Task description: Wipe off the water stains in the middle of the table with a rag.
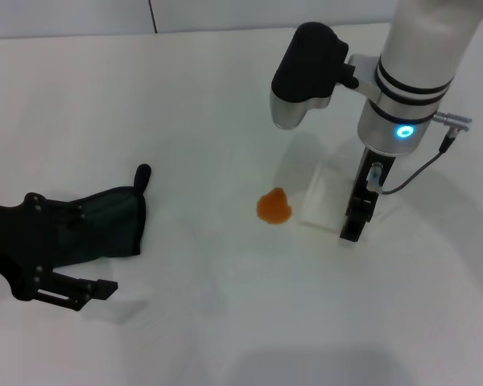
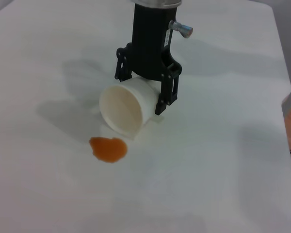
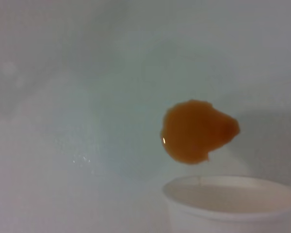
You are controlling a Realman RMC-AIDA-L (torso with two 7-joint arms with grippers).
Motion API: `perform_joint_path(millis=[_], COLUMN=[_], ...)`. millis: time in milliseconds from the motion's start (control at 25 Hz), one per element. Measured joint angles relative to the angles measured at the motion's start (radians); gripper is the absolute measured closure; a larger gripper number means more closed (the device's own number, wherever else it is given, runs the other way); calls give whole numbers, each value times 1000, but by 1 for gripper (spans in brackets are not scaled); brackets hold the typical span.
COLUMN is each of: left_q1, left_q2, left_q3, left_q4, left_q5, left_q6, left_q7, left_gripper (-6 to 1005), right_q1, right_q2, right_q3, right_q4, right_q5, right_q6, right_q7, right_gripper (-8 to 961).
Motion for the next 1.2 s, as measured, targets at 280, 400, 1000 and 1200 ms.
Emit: perform_joint_path(millis=[280,400,1000,1200], left_q1=[1,7,2,-11], left_q2=[-2,1,31,46], left_q3=[0,-2,-8,-25], left_q4=[0,0,-7,-10], left_q5=[0,0,-5,-20], left_q6=[-4,-4,-9,-4], left_q7=[1,1,8,10], left_gripper=[183,183,184,184], right_q1=[-34,-80,-461,-612], right_q2=[-1,-7,-15,-15], right_q3=[-6,28,400,465], right_q4=[-32,-118,-706,-754], right_q5=[-10,-22,-83,81], right_q6=[9,-1,-164,-73], right_q7=[-2,1,-88,-246], right_gripper=[232,237,298,299])
